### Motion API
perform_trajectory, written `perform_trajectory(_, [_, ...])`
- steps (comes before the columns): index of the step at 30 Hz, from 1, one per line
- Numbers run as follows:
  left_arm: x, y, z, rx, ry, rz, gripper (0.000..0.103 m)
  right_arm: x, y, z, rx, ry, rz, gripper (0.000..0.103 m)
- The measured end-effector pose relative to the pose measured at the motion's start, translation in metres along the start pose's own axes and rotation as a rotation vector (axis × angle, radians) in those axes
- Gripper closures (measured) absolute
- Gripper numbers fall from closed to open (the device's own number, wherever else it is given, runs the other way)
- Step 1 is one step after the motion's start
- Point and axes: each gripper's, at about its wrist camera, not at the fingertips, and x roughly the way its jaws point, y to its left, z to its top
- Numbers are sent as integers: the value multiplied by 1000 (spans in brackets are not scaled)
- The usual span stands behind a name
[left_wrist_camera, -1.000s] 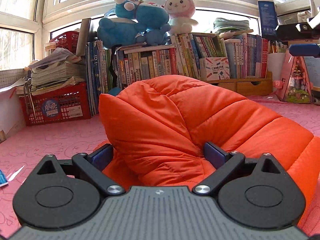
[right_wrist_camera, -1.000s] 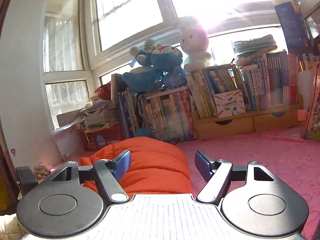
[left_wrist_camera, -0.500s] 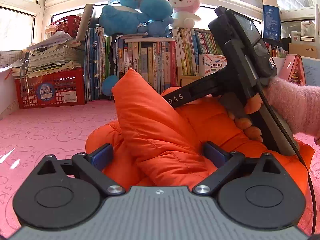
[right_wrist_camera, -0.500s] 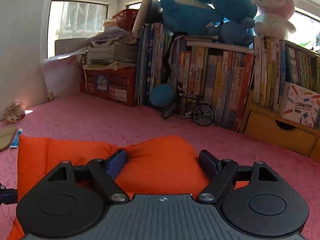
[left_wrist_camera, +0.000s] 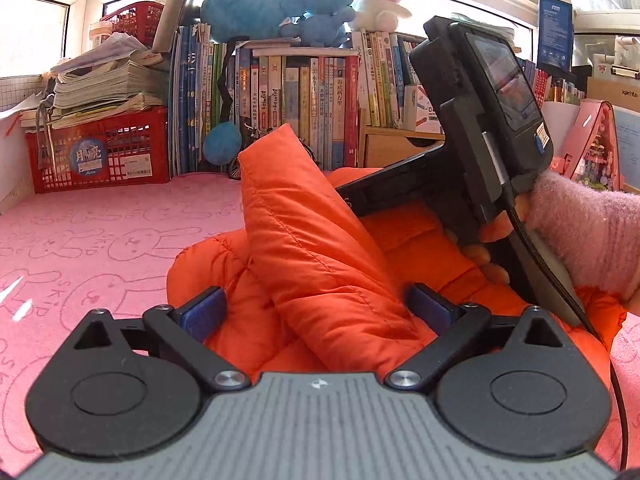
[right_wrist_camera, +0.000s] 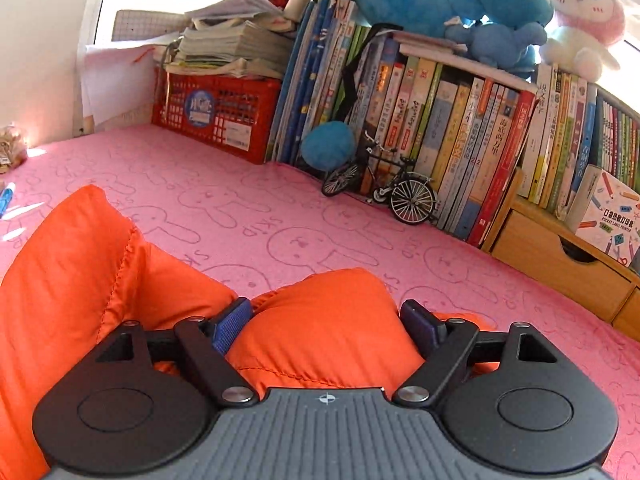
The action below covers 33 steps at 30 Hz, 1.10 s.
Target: Fold clothes
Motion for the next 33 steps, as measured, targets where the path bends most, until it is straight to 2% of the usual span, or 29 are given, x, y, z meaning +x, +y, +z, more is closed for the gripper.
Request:
perform_trajectory(6, [0, -1, 0, 11, -4, 9, 3, -46, -14, 5, 101, -118, 19, 21])
perform_trajectory(9, [-3, 4, 0, -17, -12, -7, 3, -77, -23, 1, 156, -167, 9, 21])
perform_trajectory(12, [-16, 25, 12, -162, -26, -23, 5, -99, -31, -9, 189, -183, -34, 21])
perform_trajectory(14, [-25, 37, 27, -221, -80, 15, 6, -105, -34, -16, 194, -181, -49, 21])
perform_trajectory(17, [-25, 36, 51, -159, -154, 123, 6, -106, -35, -29, 210, -177, -49, 22])
perform_trajectory(19, [-14, 29, 59, -84, -175, 210, 6, -105, -36, -31, 231, -182, -45, 22])
perform_trajectory(21, [1, 24, 57, -30, -149, 271, 6, -103, -34, -31, 235, -187, -40, 22])
perform_trajectory(28, [28, 38, 30, -39, -35, 299, 4, -106, -43, -39, 227, -155, -31, 20])
perform_trajectory(30, [29, 40, 30, -41, -16, 285, 4, -110, -58, -44, 270, -132, -20, 15])
perform_trajectory(33, [32, 45, 30, -66, 10, 263, 4, -116, -99, -63, 446, -44, 73, 6])
